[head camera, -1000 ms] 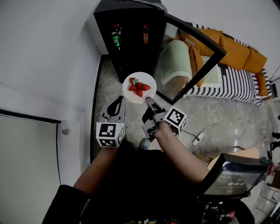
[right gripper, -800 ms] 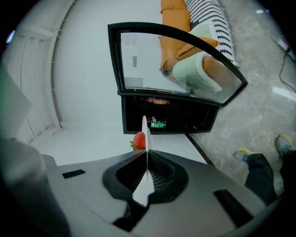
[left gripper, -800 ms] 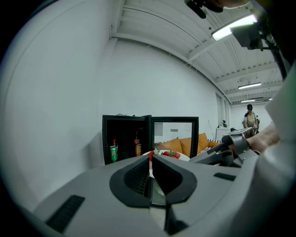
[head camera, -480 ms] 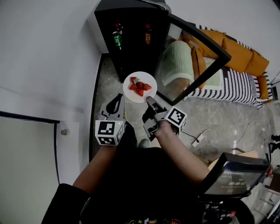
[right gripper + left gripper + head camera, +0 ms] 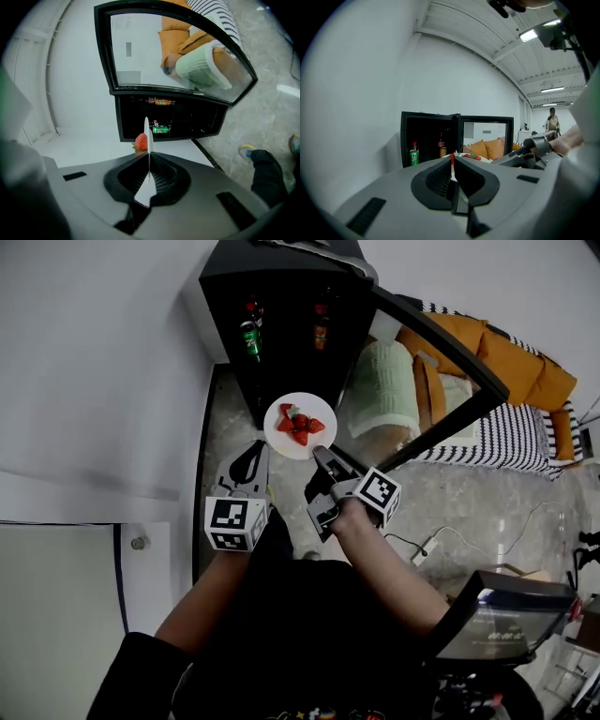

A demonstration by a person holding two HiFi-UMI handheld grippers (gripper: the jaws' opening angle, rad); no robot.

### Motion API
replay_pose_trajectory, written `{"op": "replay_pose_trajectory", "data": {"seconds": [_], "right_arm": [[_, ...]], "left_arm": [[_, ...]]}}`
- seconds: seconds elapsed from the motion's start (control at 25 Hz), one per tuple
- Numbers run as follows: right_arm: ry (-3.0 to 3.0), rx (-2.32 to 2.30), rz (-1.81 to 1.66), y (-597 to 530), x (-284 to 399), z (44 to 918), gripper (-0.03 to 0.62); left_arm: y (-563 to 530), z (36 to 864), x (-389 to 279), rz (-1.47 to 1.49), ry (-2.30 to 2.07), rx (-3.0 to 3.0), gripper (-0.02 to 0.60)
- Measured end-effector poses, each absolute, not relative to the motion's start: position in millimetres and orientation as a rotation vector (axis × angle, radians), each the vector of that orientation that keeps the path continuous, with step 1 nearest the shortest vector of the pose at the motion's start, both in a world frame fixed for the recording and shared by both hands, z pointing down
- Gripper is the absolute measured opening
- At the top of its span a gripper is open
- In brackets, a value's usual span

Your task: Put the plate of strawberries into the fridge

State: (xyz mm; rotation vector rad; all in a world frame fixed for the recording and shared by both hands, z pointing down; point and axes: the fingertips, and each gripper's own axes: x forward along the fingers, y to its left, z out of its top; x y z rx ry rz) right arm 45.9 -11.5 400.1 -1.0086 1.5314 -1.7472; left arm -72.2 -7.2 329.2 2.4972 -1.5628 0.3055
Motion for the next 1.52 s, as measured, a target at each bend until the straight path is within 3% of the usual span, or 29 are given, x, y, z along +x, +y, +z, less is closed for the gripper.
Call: {"op": "replay_pose_trajectory", "data": {"seconds": [1.52], "right_arm": [[1.318, -1.201, -1.678, -238, -14, 482, 0.014]], "left_arm": [[-270, 397, -117, 0.272, -1.208, 2.629, 0.018]]}}
